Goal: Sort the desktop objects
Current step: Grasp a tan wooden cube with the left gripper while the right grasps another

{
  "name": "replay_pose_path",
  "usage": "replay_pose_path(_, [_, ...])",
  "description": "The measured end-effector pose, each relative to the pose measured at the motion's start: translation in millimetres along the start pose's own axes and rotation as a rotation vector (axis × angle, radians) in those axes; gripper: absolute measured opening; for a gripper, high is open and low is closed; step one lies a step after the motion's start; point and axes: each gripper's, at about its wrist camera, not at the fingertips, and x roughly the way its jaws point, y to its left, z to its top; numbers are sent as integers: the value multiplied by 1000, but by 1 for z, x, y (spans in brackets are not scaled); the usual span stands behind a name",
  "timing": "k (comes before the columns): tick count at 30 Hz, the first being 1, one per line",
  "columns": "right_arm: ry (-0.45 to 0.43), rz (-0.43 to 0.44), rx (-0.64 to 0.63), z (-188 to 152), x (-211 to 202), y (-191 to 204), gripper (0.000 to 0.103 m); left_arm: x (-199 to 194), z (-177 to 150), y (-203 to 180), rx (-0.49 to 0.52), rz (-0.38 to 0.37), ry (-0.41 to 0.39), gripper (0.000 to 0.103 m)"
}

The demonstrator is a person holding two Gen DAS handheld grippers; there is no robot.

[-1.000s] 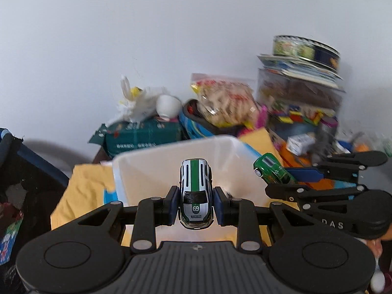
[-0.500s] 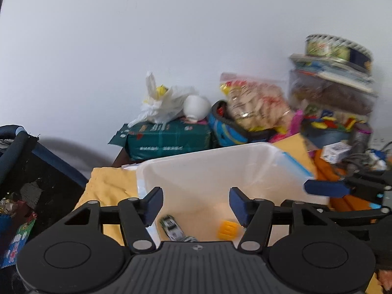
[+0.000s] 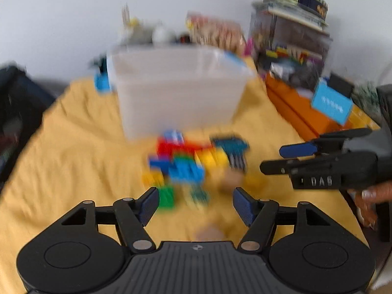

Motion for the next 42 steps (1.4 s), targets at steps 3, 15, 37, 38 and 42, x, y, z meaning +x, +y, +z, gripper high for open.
replay_pose_path(3, [114, 0, 39, -19, 6, -5, 51, 9, -18, -1, -43, -34, 76, 70])
replay_pose_path(15, [234, 81, -61, -64, -6, 22, 46, 20, -26, -15, -26, -44, 103, 69])
replay_pose_path(37, [151, 70, -234, -24, 43, 28, 53, 42, -29, -2, -99, 4, 162, 43])
replay_pose_path(38, [152, 64, -244, -25, 48, 29, 53, 43, -29, -2, -103, 7, 158, 43])
replay_pose_path(42, [197, 88, -232, -29, 63, 27, 38, 44, -30, -3, -96, 11, 153, 42])
